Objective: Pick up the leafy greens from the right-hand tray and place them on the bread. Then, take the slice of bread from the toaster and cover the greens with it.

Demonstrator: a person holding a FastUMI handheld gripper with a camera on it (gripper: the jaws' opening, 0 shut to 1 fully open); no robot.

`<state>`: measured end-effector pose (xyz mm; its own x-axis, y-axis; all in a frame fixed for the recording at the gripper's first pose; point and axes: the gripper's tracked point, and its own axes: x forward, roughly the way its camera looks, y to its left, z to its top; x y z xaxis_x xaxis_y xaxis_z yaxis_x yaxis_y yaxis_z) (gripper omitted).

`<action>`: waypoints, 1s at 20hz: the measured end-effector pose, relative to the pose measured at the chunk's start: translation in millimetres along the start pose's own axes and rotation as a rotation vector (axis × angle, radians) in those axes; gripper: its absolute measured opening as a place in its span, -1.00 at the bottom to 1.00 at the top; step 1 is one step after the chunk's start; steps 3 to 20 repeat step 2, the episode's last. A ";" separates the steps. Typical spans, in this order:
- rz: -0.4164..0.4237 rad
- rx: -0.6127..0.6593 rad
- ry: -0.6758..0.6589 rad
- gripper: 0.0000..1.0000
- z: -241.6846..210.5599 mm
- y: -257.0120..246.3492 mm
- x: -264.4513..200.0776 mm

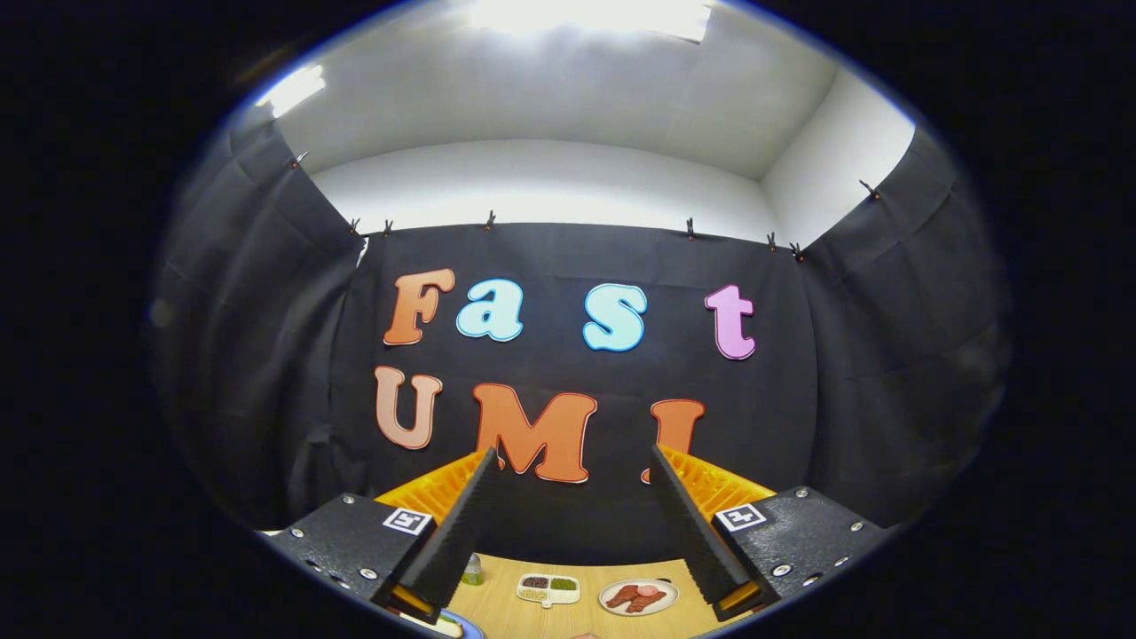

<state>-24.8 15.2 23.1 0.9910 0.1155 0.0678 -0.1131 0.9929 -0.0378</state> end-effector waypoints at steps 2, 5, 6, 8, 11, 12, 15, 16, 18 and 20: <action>-0.016 -0.001 0.002 1.00 -1.6 -4.4 0.4; -0.016 -0.001 0.002 1.00 -1.6 -4.4 0.4; -0.016 -0.001 0.002 1.00 -1.6 -4.4 0.4; -0.016 -0.001 0.002 1.00 -1.6 -4.4 0.4; -0.016 -0.001 0.002 1.00 -1.6 -4.4 0.4; -0.016 -0.001 0.002 1.00 -1.6 -4.4 0.4; -0.016 -0.001 0.002 1.00 -1.6 -4.4 0.4; -0.016 -0.001 0.002 1.00 -1.6 -4.4 0.4; -0.016 -0.001 0.002 1.00 -1.6 -4.4 0.4; -0.016 -0.001 0.002 1.00 -1.6 -4.4 0.4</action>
